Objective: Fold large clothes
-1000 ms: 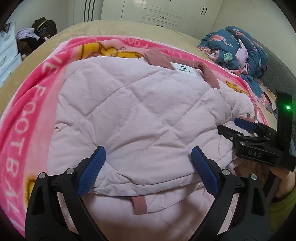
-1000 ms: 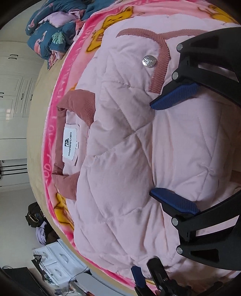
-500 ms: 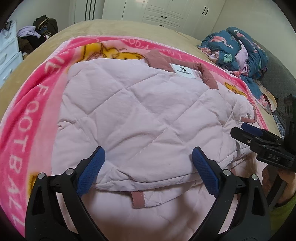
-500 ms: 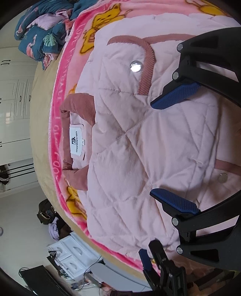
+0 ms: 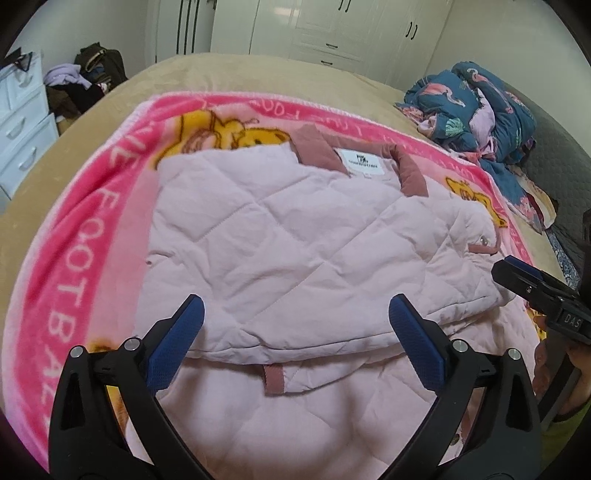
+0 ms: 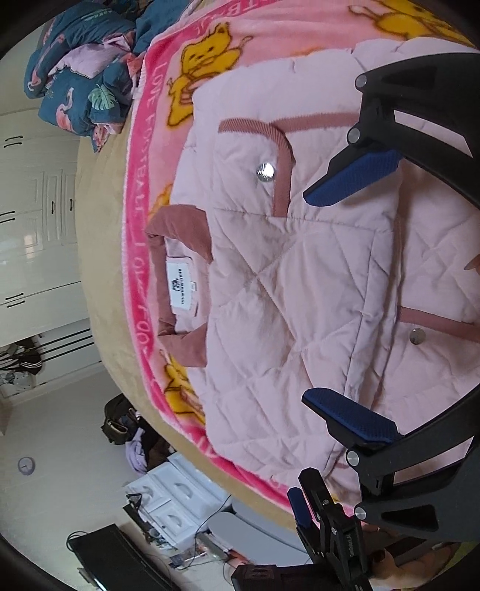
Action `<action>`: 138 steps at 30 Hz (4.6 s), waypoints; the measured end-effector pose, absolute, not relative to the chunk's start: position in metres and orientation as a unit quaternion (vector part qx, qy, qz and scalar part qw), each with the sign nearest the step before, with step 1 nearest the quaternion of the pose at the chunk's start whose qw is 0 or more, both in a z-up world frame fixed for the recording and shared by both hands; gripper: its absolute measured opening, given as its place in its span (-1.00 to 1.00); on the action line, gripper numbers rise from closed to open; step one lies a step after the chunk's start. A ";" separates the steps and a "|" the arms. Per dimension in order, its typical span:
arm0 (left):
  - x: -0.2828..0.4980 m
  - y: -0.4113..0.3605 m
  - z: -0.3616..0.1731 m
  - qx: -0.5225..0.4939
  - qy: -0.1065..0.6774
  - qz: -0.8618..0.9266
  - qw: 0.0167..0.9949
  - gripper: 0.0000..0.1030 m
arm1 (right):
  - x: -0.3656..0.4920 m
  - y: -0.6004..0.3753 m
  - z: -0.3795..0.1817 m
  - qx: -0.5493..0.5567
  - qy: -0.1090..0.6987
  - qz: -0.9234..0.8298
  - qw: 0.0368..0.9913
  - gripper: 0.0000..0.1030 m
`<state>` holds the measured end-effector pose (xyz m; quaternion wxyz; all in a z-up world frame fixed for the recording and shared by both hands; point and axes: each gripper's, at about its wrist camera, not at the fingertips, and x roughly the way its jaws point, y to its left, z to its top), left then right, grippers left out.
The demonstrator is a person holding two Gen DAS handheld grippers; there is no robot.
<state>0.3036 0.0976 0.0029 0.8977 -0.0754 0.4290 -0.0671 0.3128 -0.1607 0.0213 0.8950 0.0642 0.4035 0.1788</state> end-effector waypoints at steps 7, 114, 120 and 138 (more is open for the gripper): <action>0.287 0.103 0.029 -0.083 0.403 -0.066 0.909 0.82 | 0.295 -0.166 0.036 0.067 0.390 0.184 0.900 0.92; 0.031 0.132 -0.053 -0.136 0.596 -0.049 0.790 0.82 | 0.068 -0.345 0.001 0.105 0.448 0.155 0.874 0.92; 0.042 0.133 -0.071 -0.164 0.627 -0.048 0.760 0.82 | 0.061 -0.351 -0.016 0.111 0.470 0.154 0.862 0.92; 0.036 0.103 -0.062 -0.085 0.608 -0.075 0.786 0.02 | 0.036 -0.383 -0.034 0.102 0.520 0.154 0.834 0.92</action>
